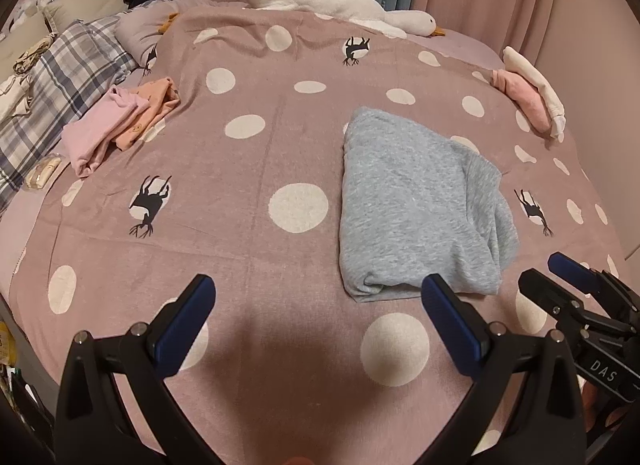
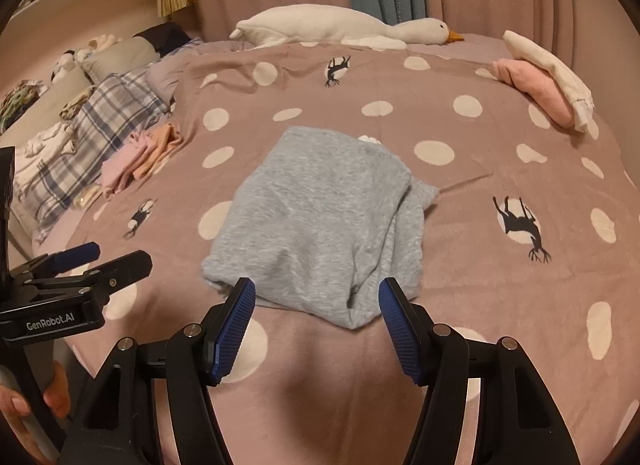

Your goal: Fold small clothes

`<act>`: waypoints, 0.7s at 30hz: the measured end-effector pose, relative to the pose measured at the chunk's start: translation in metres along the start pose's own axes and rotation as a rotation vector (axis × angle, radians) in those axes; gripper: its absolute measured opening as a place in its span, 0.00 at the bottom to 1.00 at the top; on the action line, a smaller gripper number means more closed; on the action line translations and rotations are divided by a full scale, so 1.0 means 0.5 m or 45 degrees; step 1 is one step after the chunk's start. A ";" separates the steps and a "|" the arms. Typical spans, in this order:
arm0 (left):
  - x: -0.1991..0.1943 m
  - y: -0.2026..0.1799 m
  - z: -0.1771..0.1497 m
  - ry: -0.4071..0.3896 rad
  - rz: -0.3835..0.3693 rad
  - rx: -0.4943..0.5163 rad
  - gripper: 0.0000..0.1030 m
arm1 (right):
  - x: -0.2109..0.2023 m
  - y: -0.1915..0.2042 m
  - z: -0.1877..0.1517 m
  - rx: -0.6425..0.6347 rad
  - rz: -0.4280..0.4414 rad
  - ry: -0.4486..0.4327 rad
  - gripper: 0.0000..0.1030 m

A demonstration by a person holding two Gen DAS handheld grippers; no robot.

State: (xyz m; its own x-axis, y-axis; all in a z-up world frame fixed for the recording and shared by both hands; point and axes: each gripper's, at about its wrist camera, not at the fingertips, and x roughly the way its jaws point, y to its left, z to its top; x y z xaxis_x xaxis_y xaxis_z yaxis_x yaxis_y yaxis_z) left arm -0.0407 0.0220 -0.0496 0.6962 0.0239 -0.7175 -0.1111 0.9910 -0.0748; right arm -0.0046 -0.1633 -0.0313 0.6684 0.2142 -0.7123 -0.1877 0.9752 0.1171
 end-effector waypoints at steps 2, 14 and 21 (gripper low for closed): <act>0.000 0.002 0.000 0.002 -0.005 -0.001 1.00 | -0.002 0.004 0.000 -0.001 0.002 -0.001 0.62; -0.006 0.006 0.003 -0.003 -0.018 0.008 1.00 | -0.002 0.012 -0.002 -0.004 0.007 -0.001 0.62; -0.005 0.004 0.003 0.005 -0.025 0.013 1.00 | -0.001 0.016 -0.001 -0.005 0.014 -0.002 0.62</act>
State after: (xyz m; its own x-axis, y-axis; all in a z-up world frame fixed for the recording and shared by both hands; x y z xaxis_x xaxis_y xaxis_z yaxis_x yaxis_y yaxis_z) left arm -0.0414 0.0241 -0.0469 0.6956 0.0040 -0.7184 -0.0901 0.9926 -0.0817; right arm -0.0066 -0.1558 -0.0303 0.6673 0.2253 -0.7099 -0.1982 0.9725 0.1223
